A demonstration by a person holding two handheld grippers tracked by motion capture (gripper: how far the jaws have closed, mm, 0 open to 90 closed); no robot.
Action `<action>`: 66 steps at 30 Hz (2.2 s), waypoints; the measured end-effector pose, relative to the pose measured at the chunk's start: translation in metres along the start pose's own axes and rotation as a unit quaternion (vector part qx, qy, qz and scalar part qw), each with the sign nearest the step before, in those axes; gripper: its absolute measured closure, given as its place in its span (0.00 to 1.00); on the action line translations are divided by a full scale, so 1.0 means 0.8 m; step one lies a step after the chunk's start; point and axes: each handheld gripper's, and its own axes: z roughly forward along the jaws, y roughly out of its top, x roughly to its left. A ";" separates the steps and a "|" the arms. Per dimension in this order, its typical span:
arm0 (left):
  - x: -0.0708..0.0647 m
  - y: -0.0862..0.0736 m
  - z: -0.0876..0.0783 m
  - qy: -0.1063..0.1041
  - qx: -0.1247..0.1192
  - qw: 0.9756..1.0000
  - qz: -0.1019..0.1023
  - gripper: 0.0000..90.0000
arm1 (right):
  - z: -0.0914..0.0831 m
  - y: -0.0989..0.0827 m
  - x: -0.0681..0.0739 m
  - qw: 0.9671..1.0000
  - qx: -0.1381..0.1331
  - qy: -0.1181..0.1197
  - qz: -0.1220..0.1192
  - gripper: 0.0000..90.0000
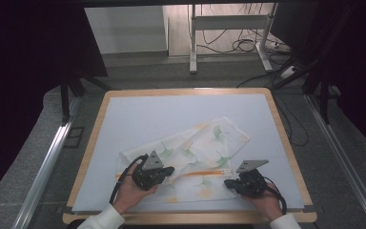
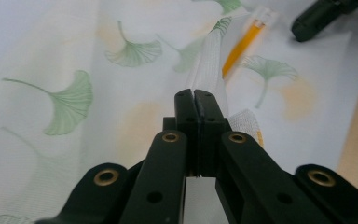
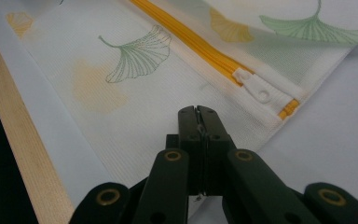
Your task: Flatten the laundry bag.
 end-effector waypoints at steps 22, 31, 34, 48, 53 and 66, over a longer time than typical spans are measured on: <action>0.095 0.001 0.005 0.070 -0.028 0.994 -0.085 1.00 | 0.000 -0.001 -0.001 1.000 -0.002 0.003 0.002 0.99; 0.124 0.001 -0.002 0.096 -0.043 0.989 -0.105 1.00 | 0.000 0.000 -0.002 1.000 -0.002 0.004 0.001 0.99; 0.134 -0.003 -0.004 0.104 -0.043 0.987 -0.116 1.00 | 0.000 0.000 -0.002 1.000 -0.002 0.005 -0.001 0.99; 0.157 -0.013 -0.005 0.119 -0.048 0.981 -0.143 1.00 | 0.000 0.000 -0.003 1.000 -0.002 0.008 -0.001 0.99; 0.165 -0.015 -0.009 0.126 -0.051 0.980 -0.146 1.00 | 0.000 0.000 -0.003 1.000 -0.002 0.007 -0.001 0.99; 0.203 -0.009 0.012 0.143 -0.046 0.976 -0.160 1.00 | 0.001 0.000 -0.005 1.000 -0.004 0.010 0.001 0.99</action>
